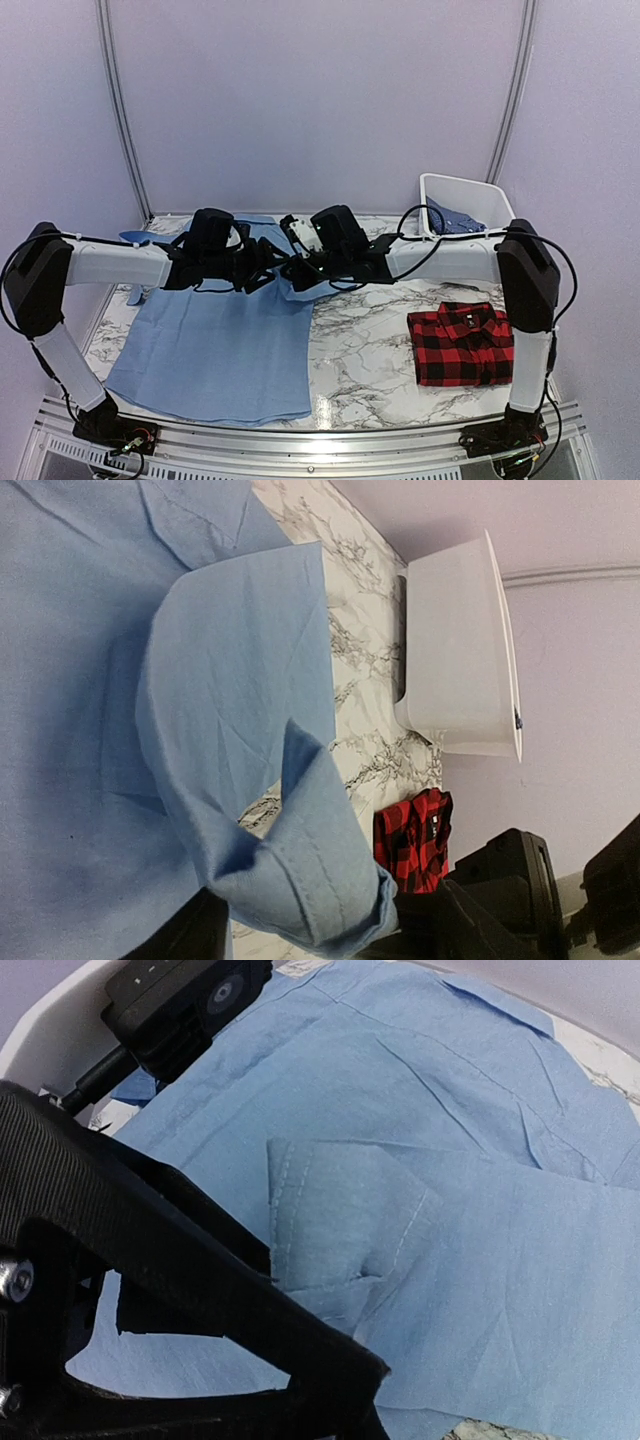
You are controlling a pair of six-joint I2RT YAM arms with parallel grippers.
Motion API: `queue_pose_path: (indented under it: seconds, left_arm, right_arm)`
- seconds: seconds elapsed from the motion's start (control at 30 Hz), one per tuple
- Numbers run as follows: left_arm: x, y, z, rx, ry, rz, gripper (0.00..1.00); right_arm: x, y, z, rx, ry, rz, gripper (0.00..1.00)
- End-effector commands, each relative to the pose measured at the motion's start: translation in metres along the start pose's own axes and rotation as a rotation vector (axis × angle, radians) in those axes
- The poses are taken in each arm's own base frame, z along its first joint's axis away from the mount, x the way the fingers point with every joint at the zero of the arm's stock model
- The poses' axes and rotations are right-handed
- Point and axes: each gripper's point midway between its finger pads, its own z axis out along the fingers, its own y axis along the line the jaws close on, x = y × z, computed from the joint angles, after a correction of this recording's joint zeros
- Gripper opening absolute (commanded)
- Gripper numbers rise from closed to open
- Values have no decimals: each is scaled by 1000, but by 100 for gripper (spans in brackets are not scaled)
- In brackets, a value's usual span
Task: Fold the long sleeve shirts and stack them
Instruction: Pass from the right arm to the left, then move the flattened shirt to the center of the board.
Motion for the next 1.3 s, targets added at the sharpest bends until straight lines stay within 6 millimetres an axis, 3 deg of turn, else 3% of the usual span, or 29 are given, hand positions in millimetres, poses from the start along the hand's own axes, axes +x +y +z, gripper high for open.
queue_pose_path:
  seconds: [0.0,0.2,0.4,0.53,0.67,0.8,0.9,1.07,1.27]
  left_arm:
    - [-9,8,3,-79,-48,48,64]
    - [-16,9,3,-151,-61,118,32]
    - [-20,15,7,-200,-56,161,0]
    - [-38,19,-4,-279,-101,214,0]
    - [-68,25,-24,-335,-157,237,0]
    - [-96,51,-47,-406,-200,219,0]
    - [-97,81,-55,-468,-179,206,0]
    - [-80,130,-52,-541,-90,197,0]
    - [-62,161,-36,-564,-15,194,0]
  right_arm:
    - [-15,13,0,-31,-24,-32,1]
    - [-8,18,1,-43,-2,-47,5]
    - [-4,16,-5,-28,2,-38,36]
    - [4,12,-15,-10,4,-25,47]
    - [26,6,-15,3,42,5,45]
    - [39,5,-10,-12,59,44,43]
    - [46,4,4,-26,72,67,40]
    - [51,-3,32,-13,95,89,35]
    - [66,-29,59,29,140,137,31]
